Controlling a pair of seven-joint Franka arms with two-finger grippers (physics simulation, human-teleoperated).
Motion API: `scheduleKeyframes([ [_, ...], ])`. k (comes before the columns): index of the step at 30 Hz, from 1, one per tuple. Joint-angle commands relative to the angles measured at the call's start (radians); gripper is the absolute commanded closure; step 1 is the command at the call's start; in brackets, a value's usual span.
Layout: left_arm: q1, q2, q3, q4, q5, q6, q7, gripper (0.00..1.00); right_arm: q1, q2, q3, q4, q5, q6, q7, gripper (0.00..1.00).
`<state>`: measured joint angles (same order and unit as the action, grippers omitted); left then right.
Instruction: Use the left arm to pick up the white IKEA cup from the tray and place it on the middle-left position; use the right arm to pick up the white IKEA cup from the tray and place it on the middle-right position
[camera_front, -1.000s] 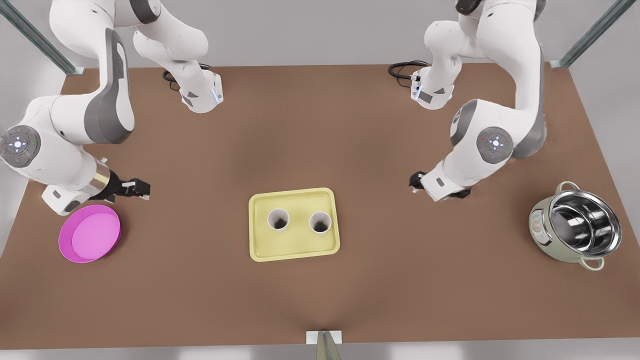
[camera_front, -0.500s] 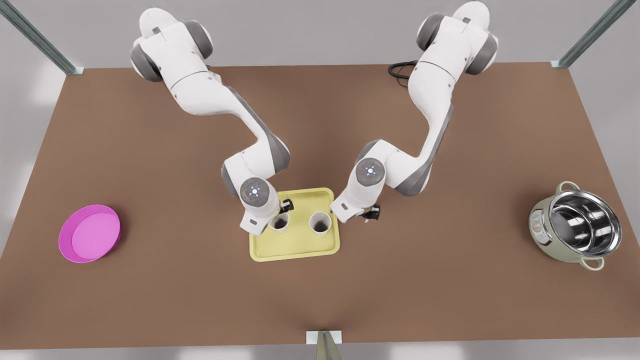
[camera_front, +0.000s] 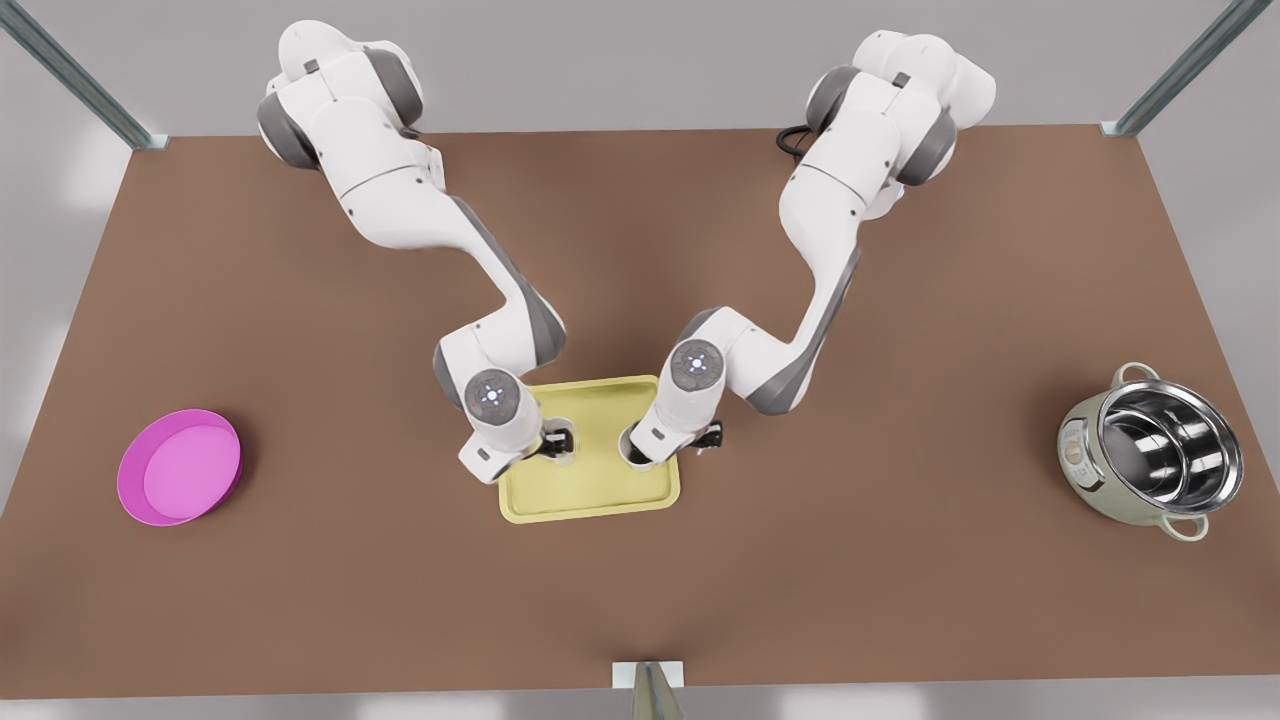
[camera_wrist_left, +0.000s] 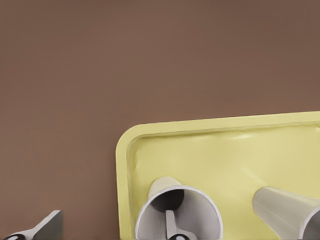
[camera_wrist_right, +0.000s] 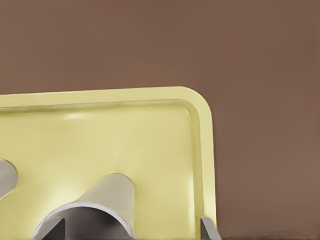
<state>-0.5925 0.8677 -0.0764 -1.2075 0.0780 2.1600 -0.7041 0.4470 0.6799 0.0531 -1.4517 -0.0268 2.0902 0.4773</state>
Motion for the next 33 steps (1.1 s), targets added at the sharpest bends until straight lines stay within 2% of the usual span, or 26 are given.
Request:
scheduleKeyframes([
  [1,-0.001,0.024,0.0,0.0,-0.007,0.075,-0.192,0.0,-0.005,-0.028,0.002,-0.041,0.001,0.008,0.109,0.0],
  [5,-0.012,0.057,-0.008,0.0,-0.007,0.142,-0.23,0.0,-0.004,-0.039,0.002,-0.084,0.005,0.025,0.092,0.0],
  [6,-0.015,0.057,-0.008,0.002,-0.007,0.144,-0.236,0.05,-0.001,-0.019,0.005,-0.084,0.007,0.041,0.092,0.0],
  [8,-0.018,0.054,-0.008,0.002,-0.007,0.138,-0.255,0.41,-0.001,-0.005,0.005,-0.082,0.007,0.06,0.093,0.0],
  [9,-0.018,0.051,-0.008,0.0,-0.007,0.132,-0.258,0.56,0.001,0.001,0.007,-0.081,0.005,0.062,0.092,0.0],
  [11,-0.018,0.05,-0.013,0.002,-0.007,0.129,-0.281,0.74,0.001,0.015,0.011,-0.081,0.007,0.085,0.092,0.0],
  [12,-0.018,0.05,-0.013,0.002,-0.007,0.129,-0.296,0.8,-0.001,0.021,0.011,-0.079,0.007,0.085,0.092,0.35],
  [13,-0.018,0.048,-0.013,0.002,-0.007,0.129,-0.299,0.88,-0.001,0.023,0.011,-0.079,0.005,0.085,0.09,0.58],
  [14,-0.024,0.048,-0.013,0.002,-0.007,0.129,-0.314,0.96,0.001,0.023,0.011,-0.079,0.005,0.085,0.09,0.72],
  [17,-0.038,0.024,-0.009,0.0,0.003,0.064,-0.322,0.98,0.001,0.023,0.013,-0.079,0.005,0.085,0.09,0.78],
  [19,-0.027,-0.05,0.006,-0.014,-0.001,0.009,-0.322,0.98,0.002,0.023,0.013,-0.078,0.004,0.085,0.09,0.81],
  [21,0.059,-0.121,0.009,-0.029,-0.004,-0.057,-0.302,0.98,0.002,0.023,0.013,-0.076,0.002,0.085,0.09,0.86],
  [24,0.26,-0.2,0.006,-0.147,-0.026,-0.06,0.087,0.98,-0.002,0.015,0.013,-0.073,0.004,0.085,0.047,0.87],
  [26,0.396,-0.196,0.006,-0.153,-0.073,-0.058,0.4,0.98,-0.022,-0.029,0.011,-0.078,0.007,0.077,-0.003,0.84],
  [28,0.47,-0.188,0.006,-0.15,-0.073,-0.054,0.545,0.98,-0.074,-0.086,0.011,-0.101,0.008,0.045,-0.062,0.84],
  [33,0.497,-0.115,0.004,-0.144,-0.06,0.086,0.598,0.98,-0.237,-0.158,0.011,-0.202,0.008,0.047,-0.308,0.85],
])
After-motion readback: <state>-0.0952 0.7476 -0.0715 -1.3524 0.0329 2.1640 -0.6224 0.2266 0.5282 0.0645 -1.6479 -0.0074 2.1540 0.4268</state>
